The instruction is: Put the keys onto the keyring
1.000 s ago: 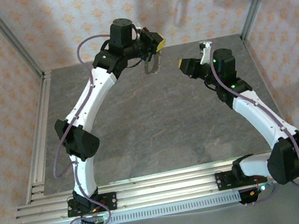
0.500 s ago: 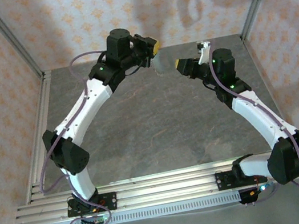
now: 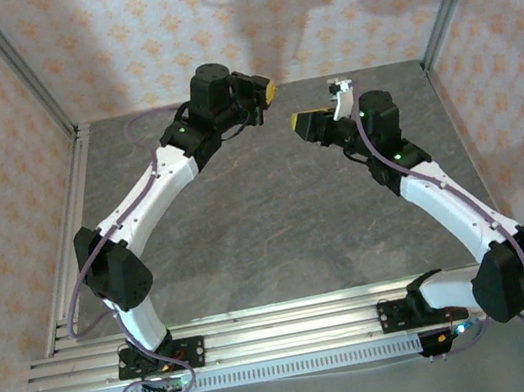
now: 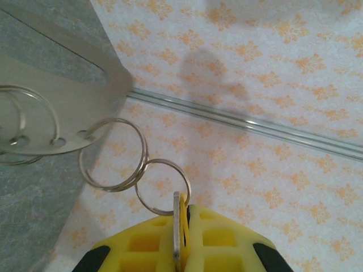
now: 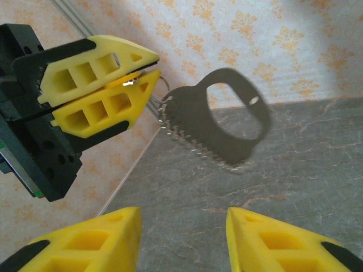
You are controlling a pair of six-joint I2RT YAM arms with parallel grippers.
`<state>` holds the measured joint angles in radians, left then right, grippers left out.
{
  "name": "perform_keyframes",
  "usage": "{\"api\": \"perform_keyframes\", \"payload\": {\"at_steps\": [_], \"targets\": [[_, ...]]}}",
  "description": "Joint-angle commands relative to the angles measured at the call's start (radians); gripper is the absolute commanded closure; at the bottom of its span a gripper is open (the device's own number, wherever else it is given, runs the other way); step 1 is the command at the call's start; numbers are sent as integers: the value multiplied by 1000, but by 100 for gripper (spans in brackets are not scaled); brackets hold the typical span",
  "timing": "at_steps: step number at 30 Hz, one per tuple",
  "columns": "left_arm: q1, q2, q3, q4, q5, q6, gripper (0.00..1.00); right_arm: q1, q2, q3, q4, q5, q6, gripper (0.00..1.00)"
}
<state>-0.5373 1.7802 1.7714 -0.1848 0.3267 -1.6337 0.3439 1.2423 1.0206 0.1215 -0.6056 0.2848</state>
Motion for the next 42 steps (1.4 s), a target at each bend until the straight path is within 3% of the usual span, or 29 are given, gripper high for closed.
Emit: {"api": "perform_keyframes", "payload": {"at_steps": [1, 14, 42], "targets": [[-11, -69, -28, 45, -50, 0, 100, 5, -5, 15, 47, 20, 2, 57], [-15, -91, -142, 40, -35, 17, 100, 18, 13, -38, 41, 15, 0, 56], [22, -306, -524, -206, -222, 266, 100, 18, -37, -212, 50, 60, 19, 57]]}}
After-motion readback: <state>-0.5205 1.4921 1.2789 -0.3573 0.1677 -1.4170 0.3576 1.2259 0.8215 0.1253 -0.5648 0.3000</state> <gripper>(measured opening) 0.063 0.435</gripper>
